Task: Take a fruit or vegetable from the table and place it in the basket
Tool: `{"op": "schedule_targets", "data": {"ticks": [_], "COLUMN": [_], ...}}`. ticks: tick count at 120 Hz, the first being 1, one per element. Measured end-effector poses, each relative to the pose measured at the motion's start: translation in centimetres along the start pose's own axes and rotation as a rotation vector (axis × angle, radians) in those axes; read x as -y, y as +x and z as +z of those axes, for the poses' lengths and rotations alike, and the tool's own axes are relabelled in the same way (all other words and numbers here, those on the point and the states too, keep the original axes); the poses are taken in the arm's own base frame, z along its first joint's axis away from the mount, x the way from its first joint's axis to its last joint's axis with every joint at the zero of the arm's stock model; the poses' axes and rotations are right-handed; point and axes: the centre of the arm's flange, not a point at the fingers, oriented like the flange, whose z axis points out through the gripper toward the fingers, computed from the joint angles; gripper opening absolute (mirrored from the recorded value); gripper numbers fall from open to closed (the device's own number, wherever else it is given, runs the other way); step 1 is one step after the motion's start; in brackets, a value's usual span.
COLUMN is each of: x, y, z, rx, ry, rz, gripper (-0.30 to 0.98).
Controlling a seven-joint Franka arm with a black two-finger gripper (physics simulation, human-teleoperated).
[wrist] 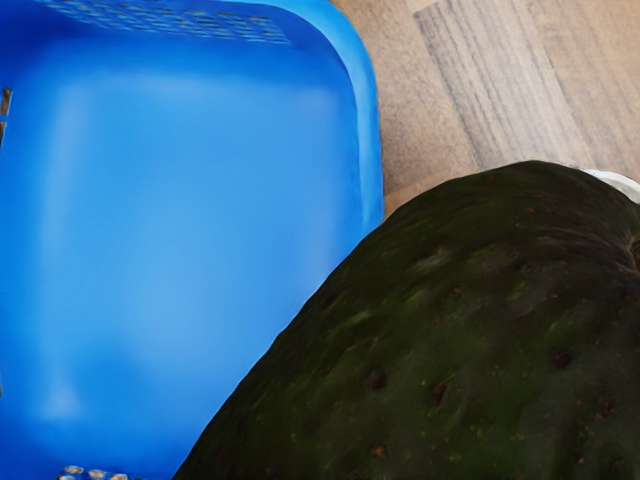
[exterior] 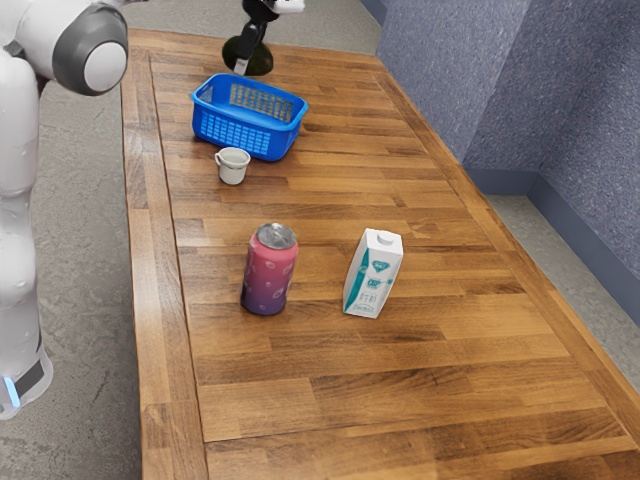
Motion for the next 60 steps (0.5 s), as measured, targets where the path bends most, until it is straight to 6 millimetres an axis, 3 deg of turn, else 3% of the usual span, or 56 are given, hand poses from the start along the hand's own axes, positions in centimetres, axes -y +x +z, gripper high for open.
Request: {"op": "schedule_targets", "data": {"ticks": [8,29,42,54,60], "x": [0.9,5.8,7.9,8.8,8.9], "y": [1.5,-0.7,-0.3,0.7,1.0], "z": [1.2,5.5,9.2,10.6,10.8], "rx": [0.012,0.002,0.002,-0.018,-0.029], "ry": [-0.003,-0.027,-0.042,-0.039,-0.037], "rz": [-0.003,-0.089,-0.097,-0.084,-0.074], "gripper": [0.10,0.09,0.08,0.09,0.22]}}
